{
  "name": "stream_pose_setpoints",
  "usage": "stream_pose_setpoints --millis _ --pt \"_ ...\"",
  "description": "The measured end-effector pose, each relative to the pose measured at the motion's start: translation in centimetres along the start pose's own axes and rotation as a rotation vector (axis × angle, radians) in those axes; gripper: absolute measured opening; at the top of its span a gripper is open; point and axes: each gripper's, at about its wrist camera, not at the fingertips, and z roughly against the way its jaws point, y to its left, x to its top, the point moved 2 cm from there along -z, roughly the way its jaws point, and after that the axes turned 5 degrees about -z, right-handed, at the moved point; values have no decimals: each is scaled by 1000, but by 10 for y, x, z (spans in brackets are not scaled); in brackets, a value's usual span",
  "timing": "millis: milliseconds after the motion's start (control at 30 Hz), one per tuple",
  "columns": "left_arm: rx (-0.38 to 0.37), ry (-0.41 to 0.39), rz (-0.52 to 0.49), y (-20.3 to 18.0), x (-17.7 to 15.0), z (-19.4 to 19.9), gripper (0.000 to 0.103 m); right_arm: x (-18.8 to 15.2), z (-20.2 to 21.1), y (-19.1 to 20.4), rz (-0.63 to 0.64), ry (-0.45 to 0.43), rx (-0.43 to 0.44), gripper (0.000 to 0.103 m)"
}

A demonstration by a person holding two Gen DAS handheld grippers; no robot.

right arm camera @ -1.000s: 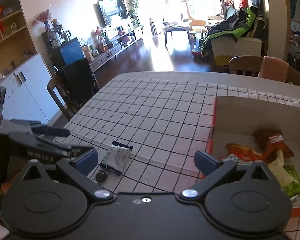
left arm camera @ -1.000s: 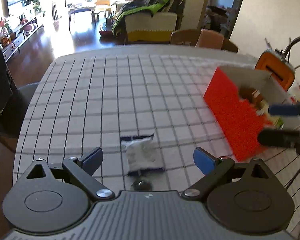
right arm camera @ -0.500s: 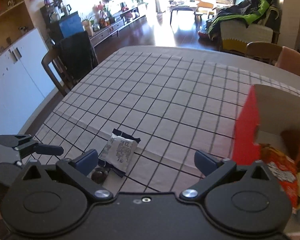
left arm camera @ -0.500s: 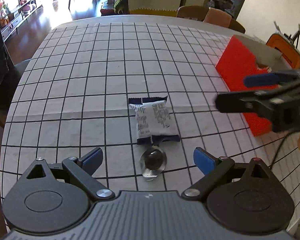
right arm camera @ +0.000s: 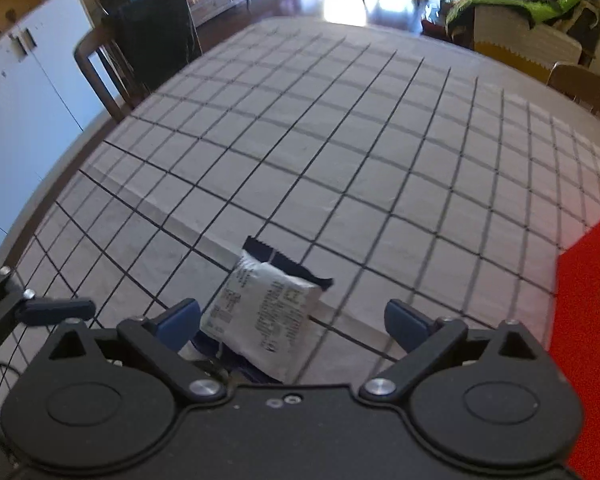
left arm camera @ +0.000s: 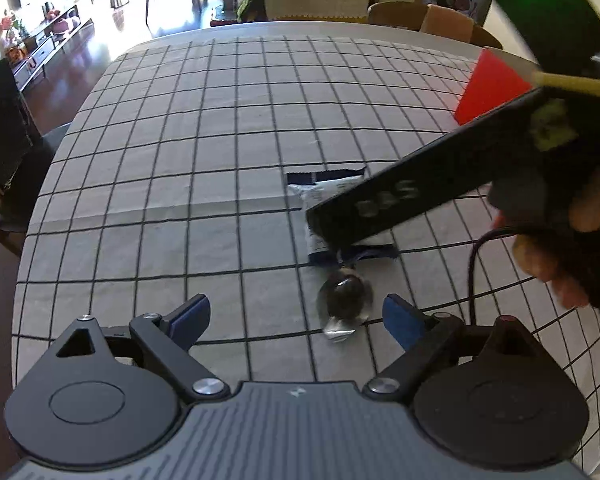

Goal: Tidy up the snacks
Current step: 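Grasp the white wrapped candy with right tool while left tool grasps round chocolate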

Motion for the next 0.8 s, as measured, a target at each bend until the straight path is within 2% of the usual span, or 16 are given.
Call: stream_pose_setpoints --millis 133,200,333,433,500,600,700,800 --pt "6 6 18 6 -3 0 90 2 -11 11 -22 24 -52 91" --pt "12 8 15 6 -3 0 87 2 -15 13 -42 34 -75 83" --pt "14 10 4 7 -5 -1 86 2 -17 13 -72 38 -88 80" --pt "7 11 -14 3 -4 -2 81 1 -16 15 -61 23 -101 69" --pt "4 14 -33 -2 -4 -3 80 0 -15 13 -52 16 -99 59" --pt "-15 17 -64 -9 -1 -5 79 1 -11 11 -49 7 -93 49" --pt "-37 21 -96 -18 3 -9 77 0 -6 3 -44 -3 -75 46" --pt "-54 34 -119 -24 7 -16 67 -3 -2 -5 -48 -13 -75 45"
